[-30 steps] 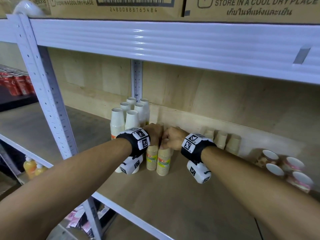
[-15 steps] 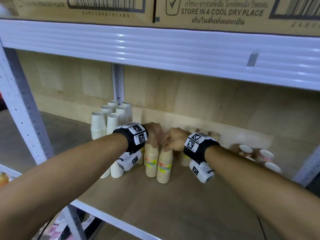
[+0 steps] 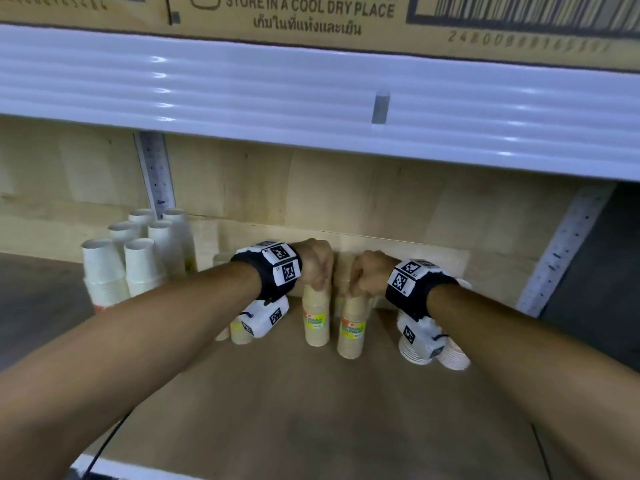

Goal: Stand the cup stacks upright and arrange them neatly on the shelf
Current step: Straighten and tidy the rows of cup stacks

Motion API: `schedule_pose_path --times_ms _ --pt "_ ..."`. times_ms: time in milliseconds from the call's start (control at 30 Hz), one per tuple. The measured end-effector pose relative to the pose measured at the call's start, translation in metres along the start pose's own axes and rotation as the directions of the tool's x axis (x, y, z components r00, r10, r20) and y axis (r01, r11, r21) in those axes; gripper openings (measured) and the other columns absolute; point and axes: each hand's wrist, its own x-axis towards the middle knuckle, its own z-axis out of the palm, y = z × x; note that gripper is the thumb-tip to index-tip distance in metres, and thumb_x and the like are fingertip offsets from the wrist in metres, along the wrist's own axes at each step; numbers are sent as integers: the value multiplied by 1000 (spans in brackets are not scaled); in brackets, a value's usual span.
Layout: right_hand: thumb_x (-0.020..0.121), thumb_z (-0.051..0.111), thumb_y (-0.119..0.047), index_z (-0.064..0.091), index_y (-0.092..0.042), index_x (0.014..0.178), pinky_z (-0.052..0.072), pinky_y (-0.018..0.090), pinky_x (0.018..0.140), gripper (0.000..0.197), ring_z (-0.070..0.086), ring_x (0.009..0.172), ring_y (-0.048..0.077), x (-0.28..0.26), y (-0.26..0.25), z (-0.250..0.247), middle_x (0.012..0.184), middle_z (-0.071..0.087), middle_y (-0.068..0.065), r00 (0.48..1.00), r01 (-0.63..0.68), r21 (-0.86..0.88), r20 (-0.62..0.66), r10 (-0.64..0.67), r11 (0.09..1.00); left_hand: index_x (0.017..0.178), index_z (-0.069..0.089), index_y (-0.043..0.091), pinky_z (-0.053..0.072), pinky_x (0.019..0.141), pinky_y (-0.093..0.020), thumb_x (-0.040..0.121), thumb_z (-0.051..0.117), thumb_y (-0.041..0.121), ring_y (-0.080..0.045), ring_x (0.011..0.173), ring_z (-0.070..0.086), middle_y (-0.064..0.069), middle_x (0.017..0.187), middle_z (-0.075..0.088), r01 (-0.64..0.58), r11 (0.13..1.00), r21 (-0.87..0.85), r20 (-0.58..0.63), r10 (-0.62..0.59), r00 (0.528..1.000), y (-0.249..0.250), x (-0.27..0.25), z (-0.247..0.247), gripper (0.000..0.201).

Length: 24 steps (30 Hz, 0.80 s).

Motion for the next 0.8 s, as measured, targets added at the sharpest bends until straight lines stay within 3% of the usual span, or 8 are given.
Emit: schedule_pose_path --times_ms 167,267,333,433,533,600,800 --pt "72 78 -32 74 -15 97 56 28 72 30 67 82 16 0 25 -7 92 72 1 999 -43 23 -10 43 999 100 70 15 45 70 -22 80 74 10 -15 86 57 5 92 59 -69 998 -2 -35 69 997 18 24 4 21" --pt "80 76 -23 71 -15 89 41 14 51 13 56 64 6 -3 35 -11 70 60 -9 999 -23 55 -48 25 998 94 69 16 43 67 -22 79 75 10 -16 85 57 4 92 59 -90 995 32 -64 92 994 27 36 5 17" --pt "81 75 -20 73 -16 90 37 12 49 10 55 65 7 -2 38 -10 69 58 -10 997 -2 69 -79 8 998 99 70 13 43 67 -22 79 75 9 -16 83 57 3 91 58 -96 994 42 -65 99 993 31 43 7 20" --pt "79 75 -21 72 -20 86 40 19 58 7 62 82 16 6 40 -6 86 66 -2 995 -15 85 -94 23 996 98 70 11 45 68 -25 80 73 7 -18 82 56 1 89 58 -104 993 59 -44 107 993 34 52 10 19" --pt "80 74 -20 73 -17 90 40 19 58 10 62 85 17 12 42 -3 95 68 1 995 -21 95 -96 30 995 101 70 7 50 73 -31 83 71 8 -21 87 61 -6 97 65 -105 990 98 -44 110 993 38 57 14 19" --pt "81 74 -20 73 -13 94 45 23 66 15 64 90 19 16 42 -1 100 70 4 995 -26 98 -99 35 995 104 69 6 52 73 -33 83 70 9 -24 89 63 -9 101 67 -107 988 108 -54 113 992 39 61 16 21" --pt "81 73 -23 72 -13 105 54 32 82 26 65 97 23 23 42 4 106 70 6 995 -25 92 -90 34 995 93 65 10 44 63 -28 84 68 11 -22 80 59 -5 89 60 -116 977 179 -57 128 990 39 67 22 9"
